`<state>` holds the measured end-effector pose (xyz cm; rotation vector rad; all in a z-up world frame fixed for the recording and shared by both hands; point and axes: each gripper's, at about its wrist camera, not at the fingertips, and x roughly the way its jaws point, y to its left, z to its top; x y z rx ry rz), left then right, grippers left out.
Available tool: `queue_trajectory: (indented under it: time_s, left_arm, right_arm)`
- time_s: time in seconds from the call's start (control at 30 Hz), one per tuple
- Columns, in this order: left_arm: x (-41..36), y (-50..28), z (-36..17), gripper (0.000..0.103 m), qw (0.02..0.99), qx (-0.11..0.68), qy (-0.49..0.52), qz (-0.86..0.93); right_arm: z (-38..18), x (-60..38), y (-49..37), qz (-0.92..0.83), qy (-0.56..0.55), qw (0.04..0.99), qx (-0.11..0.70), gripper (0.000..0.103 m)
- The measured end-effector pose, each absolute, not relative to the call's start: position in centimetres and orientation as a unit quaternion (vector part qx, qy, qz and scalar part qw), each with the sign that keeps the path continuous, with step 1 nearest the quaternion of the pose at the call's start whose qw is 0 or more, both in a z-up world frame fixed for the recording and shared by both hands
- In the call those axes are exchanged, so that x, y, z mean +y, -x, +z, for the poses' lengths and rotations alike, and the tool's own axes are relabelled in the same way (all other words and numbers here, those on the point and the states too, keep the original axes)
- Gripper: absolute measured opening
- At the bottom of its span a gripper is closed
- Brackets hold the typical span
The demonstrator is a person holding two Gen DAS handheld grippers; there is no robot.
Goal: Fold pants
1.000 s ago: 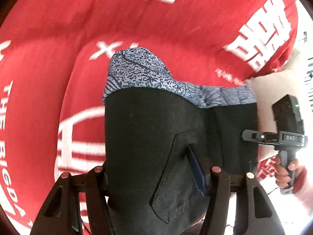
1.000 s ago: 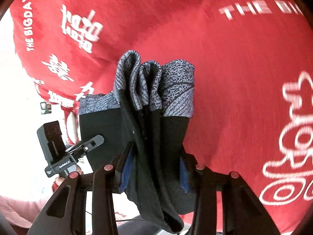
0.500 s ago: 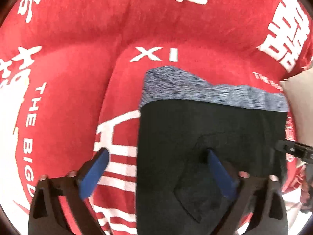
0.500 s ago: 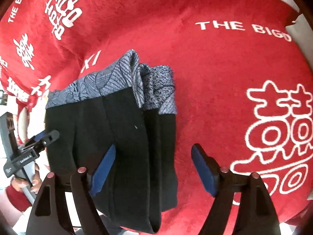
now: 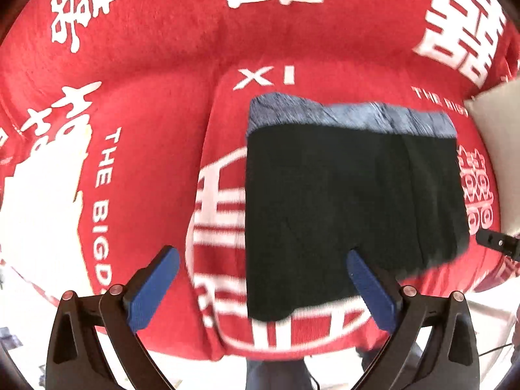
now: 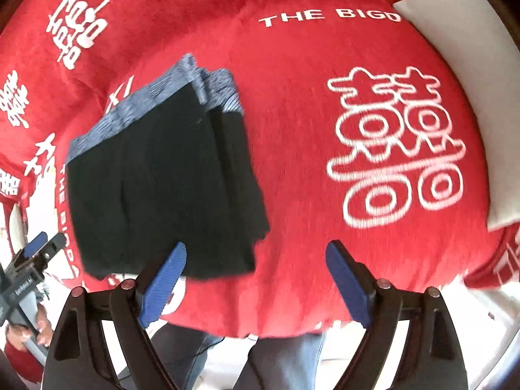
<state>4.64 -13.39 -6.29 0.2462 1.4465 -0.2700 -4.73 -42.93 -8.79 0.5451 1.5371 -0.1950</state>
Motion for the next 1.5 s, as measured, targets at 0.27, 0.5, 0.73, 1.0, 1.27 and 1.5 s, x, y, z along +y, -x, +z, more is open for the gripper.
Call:
queue_trajectory:
  time_s: [0.27, 0.5, 0.73, 1.0, 1.27, 1.5]
  left_arm:
    - [-14.5, -1.6, -3.3, 0.103, 0.719, 0.668, -0.138, -0.135]
    - [-14.9, -0.6, -1.2, 0.103, 0.730, 0.648, -0.176, -0.128]
    - [-14.8, -0.5, -0.4, 0.103, 0.722, 0.661, -0.160, -0.127]
    - [-14.6, -1.0, 0.1, 0.103, 0.720, 0.669, -0.141, -0.122]
    - [-15.0, -1.0, 0.6, 0.103, 0.721, 0.666, -0.145, -0.126]
    - [-15.1, -1.0, 0.8, 0.103, 0.720, 0.666, -0.150, -0.126]
  right_arm:
    - [-4.3, -38.3, 5.6, -0.083, -0.232, 0.691, 0.679, 0.103]
    - [-0.4, -35.4, 5.0, -0.108, -0.153, 0.716, 0.673, 0.103]
    - [0.0, -34.1, 5.1, -0.102, -0.149, 0.702, 0.689, 0.103]
    - [-0.1, -34.3, 5.4, -0.105, -0.161, 0.689, 0.699, 0.103]
    - [0.2, -34.4, 5.3, -0.103, -0.158, 0.690, 0.699, 0.103]
    - [0.1, -34.3, 5.2, -0.102, -0.159, 0.688, 0.701, 0.103]
